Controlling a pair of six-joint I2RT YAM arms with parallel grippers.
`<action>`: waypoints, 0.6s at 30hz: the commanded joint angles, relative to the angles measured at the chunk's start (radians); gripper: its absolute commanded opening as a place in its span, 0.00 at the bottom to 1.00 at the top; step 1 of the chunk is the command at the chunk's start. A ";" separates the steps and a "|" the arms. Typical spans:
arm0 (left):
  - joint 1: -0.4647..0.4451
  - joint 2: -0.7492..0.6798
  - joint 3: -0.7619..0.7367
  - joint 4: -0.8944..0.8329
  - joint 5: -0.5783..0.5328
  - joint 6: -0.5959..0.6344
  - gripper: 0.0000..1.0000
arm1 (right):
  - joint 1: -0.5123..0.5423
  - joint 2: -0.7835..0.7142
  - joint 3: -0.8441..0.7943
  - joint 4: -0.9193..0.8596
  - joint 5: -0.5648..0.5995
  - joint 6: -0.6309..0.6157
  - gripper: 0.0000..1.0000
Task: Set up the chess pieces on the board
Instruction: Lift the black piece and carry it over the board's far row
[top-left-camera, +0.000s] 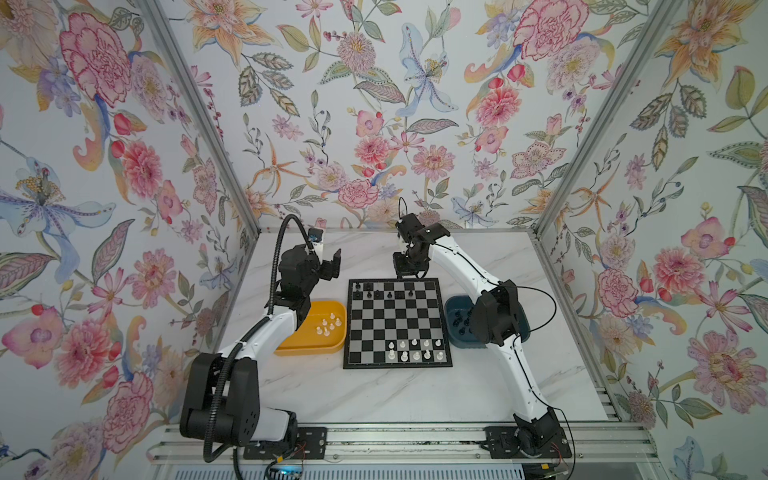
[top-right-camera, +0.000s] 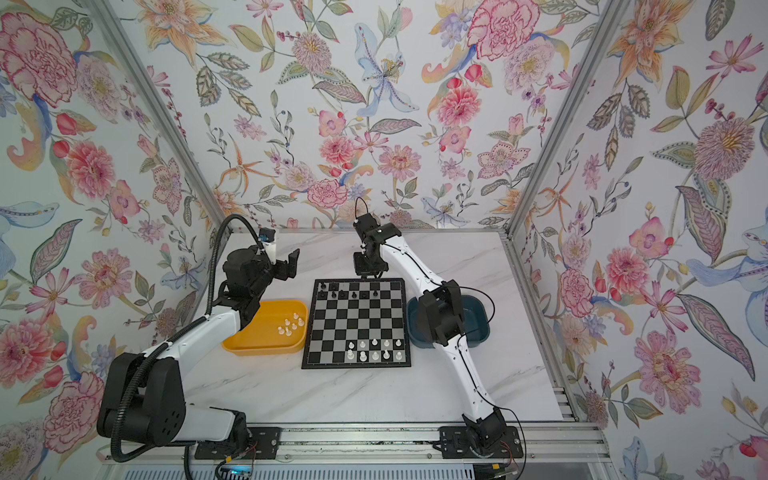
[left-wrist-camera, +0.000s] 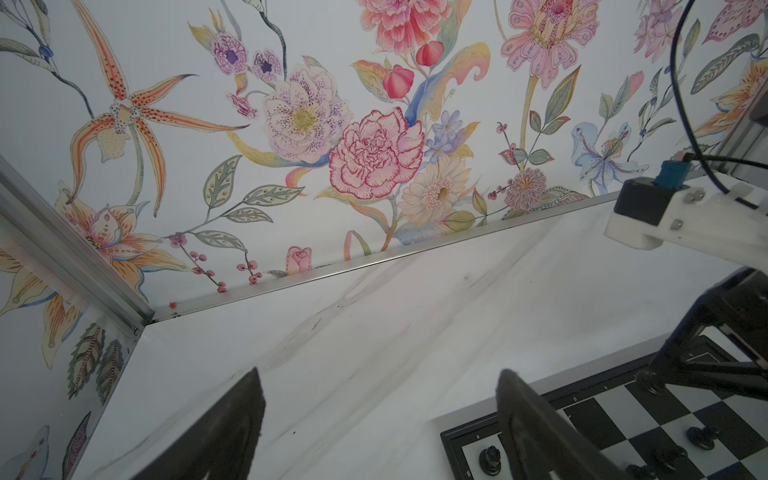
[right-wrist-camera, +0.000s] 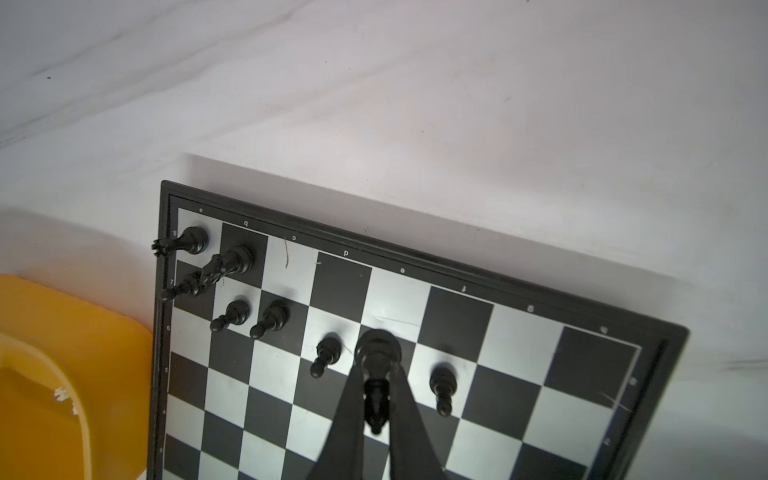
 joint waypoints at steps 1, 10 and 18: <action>-0.009 -0.022 -0.013 0.015 -0.014 0.018 0.89 | 0.012 0.046 0.069 -0.022 -0.029 0.023 0.00; -0.009 -0.016 -0.016 0.012 -0.024 0.025 0.89 | 0.027 0.104 0.101 0.038 -0.099 0.057 0.00; -0.008 -0.013 -0.018 0.012 -0.024 0.029 0.90 | 0.039 0.129 0.105 0.084 -0.148 0.076 0.00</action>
